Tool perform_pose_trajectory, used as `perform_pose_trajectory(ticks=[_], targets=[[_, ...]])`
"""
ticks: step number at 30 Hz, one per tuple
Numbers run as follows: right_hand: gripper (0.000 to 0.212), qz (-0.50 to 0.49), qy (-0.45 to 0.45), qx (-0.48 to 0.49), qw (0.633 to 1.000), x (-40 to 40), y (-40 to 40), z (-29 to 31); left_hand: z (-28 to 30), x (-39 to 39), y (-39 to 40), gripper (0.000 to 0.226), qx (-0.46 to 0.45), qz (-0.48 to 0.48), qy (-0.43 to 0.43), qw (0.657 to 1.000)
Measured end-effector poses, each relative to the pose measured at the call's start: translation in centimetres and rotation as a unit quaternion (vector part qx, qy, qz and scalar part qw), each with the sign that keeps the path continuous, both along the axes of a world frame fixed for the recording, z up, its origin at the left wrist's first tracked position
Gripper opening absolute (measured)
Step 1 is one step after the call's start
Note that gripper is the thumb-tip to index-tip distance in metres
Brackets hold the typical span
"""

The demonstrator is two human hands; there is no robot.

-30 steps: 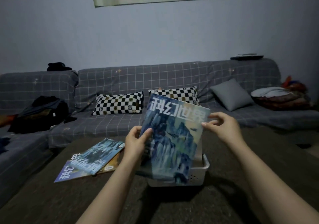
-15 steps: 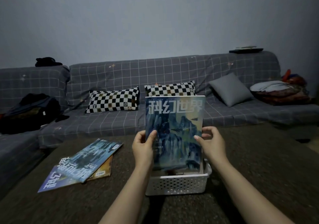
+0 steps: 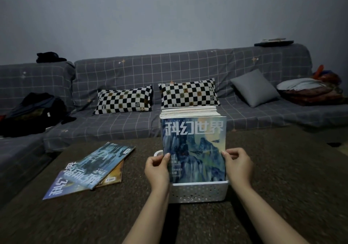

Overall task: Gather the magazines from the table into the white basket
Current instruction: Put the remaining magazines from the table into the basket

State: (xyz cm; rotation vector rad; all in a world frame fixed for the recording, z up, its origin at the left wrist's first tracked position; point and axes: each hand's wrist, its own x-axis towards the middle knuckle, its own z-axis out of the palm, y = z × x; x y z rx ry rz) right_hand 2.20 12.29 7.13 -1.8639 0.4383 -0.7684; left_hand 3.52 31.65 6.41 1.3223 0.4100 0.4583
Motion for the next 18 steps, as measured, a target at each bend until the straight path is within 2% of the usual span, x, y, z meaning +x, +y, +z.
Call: perform_pose_trajectory(ticks=[4,8,14,18], targets=[[0.011,0.032,0.017,-0.018,0.999,0.2,0.8,0.3,0.0,-0.4,1.3,0.016,0.108,-0.008,0.033,0.994],[0.012,0.054,0.015,0.008,0.998,-0.5,2.4,-0.3,0.5,-0.9,2.2,0.016,0.157,-0.025,0.060,0.985],[0.012,0.140,-0.018,-0.020,0.990,-2.2,6.2,-0.8,0.9,-2.4,3.2,0.011,0.172,-0.063,0.039,0.982],[0.011,0.228,-0.025,-0.044,0.972,-2.7,11.2,-0.6,1.0,-3.5,5.8,0.009,0.187,-0.040,0.002,0.981]])
